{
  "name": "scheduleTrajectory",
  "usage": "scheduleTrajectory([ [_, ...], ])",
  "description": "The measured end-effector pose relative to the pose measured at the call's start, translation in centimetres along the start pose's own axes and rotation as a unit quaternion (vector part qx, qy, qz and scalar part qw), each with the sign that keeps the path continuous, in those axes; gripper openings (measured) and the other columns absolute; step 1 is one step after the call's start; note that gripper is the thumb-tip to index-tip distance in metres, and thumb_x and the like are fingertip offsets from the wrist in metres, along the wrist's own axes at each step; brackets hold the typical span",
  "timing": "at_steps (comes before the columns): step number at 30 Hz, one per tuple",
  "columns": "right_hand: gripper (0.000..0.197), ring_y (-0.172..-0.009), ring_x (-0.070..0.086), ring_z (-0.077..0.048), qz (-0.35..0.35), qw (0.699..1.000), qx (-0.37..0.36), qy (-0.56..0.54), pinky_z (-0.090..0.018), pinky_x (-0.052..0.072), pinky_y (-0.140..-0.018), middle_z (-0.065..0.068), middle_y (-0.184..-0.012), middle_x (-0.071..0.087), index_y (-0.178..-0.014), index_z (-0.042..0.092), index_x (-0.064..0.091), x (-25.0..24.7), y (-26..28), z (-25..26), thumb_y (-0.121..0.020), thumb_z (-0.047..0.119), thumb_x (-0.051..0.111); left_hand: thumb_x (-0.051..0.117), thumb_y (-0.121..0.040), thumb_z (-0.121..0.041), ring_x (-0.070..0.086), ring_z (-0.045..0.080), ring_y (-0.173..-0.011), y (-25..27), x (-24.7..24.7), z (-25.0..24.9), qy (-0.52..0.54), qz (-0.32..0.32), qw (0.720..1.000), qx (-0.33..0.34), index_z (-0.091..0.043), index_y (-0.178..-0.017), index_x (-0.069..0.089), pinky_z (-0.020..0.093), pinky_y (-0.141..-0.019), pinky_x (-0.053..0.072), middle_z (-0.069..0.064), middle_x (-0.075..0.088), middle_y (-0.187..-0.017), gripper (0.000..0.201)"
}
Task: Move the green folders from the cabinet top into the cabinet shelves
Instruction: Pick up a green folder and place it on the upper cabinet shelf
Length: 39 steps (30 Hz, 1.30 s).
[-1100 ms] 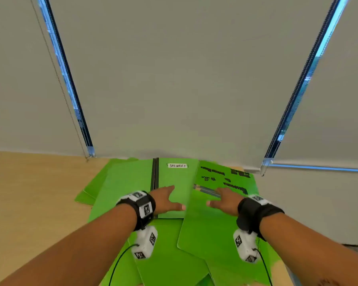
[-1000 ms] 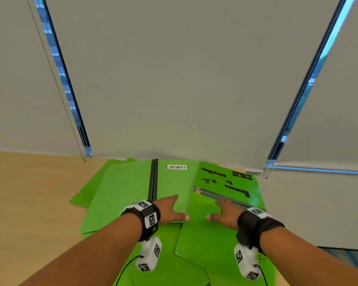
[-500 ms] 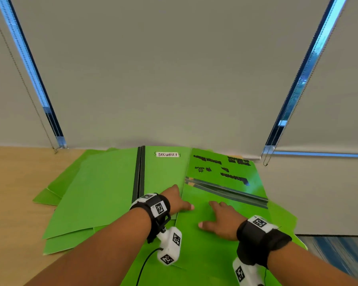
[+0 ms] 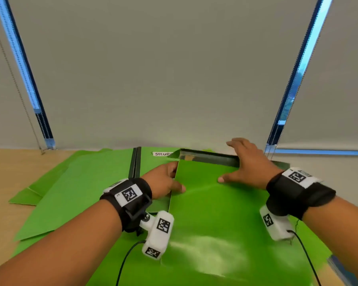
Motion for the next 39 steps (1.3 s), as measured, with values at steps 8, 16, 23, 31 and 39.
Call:
scheduleTrajectory([
  [8, 0.033, -0.074, 0.050, -0.022, -0.045, 0.985, -0.126, 0.110, -0.032, 0.033, -0.064, 0.011, -0.068, 0.045, -0.085, 0.023, 0.047, -3.1, 1.4, 4.9, -0.084, 0.049, 0.067, 0.089, -0.058, -0.036, 0.051, 0.030, -0.112, 4.4, 0.1, -2.3, -0.222, -0.385, 0.894, 0.058, -0.016, -0.128, 0.034, 0.042, -0.095, 0.046, 0.011, 0.042, -0.127, 0.091],
  [16, 0.036, -0.074, 0.048, -0.024, -0.195, 0.947, -0.193, 0.168, -0.032, 0.029, -0.072, 0.010, -0.068, 0.044, -0.090, 0.020, 0.046, -9.2, 14.2, 11.4, -0.080, 0.045, 0.071, 0.065, -0.081, -0.047, 0.055, 0.028, -0.109, 16.6, 4.9, -9.6, -0.529, -0.400, 0.718, 0.211, -0.029, -0.121, 0.053, 0.041, -0.093, 0.038, -0.001, 0.064, -0.110, 0.045],
  [23, 0.079, -0.125, 0.040, -0.028, -0.354, 0.921, -0.156, 0.048, -0.047, 0.033, -0.102, -0.004, -0.137, 0.043, -0.137, 0.026, 0.041, -13.8, 25.4, 10.4, -0.071, 0.051, 0.075, 0.057, -0.091, -0.038, 0.059, 0.032, -0.081, 28.2, 8.2, -10.6, -0.496, -0.396, 0.748, 0.192, -0.022, -0.101, 0.055, 0.035, -0.067, 0.047, 0.006, 0.061, -0.084, 0.019],
  [31, 0.118, -0.145, 0.014, -0.031, -0.364, 0.875, 0.066, -0.313, -0.043, 0.017, -0.119, -0.017, -0.157, 0.011, -0.152, 0.008, 0.009, -8.8, 29.8, 5.2, -0.068, 0.044, 0.083, 0.056, -0.095, -0.029, 0.049, 0.020, -0.061, 34.6, 8.0, -6.8, -0.329, -0.427, 0.822, 0.183, -0.016, -0.090, 0.046, 0.029, -0.052, 0.035, 0.003, 0.050, -0.067, 0.018],
  [39, 0.067, -0.126, 0.051, -0.034, -0.130, 0.697, -0.003, -0.705, -0.062, 0.035, -0.107, -0.013, -0.134, 0.059, -0.131, 0.013, 0.050, -0.5, 28.9, 7.9, -0.069, 0.006, 0.074, 0.056, -0.096, -0.022, 0.068, 0.026, -0.095, 34.0, 9.1, 1.5, -0.071, -0.322, 0.929, 0.167, -0.020, -0.108, 0.057, 0.047, -0.082, 0.056, 0.007, 0.071, -0.101, 0.012],
])
Point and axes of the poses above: each hand's wrist, its own y-axis away from the middle knuckle, its own x-axis out of the palm, z = x × y, the point moved 1 cm from there along -y, towards the middle knuckle
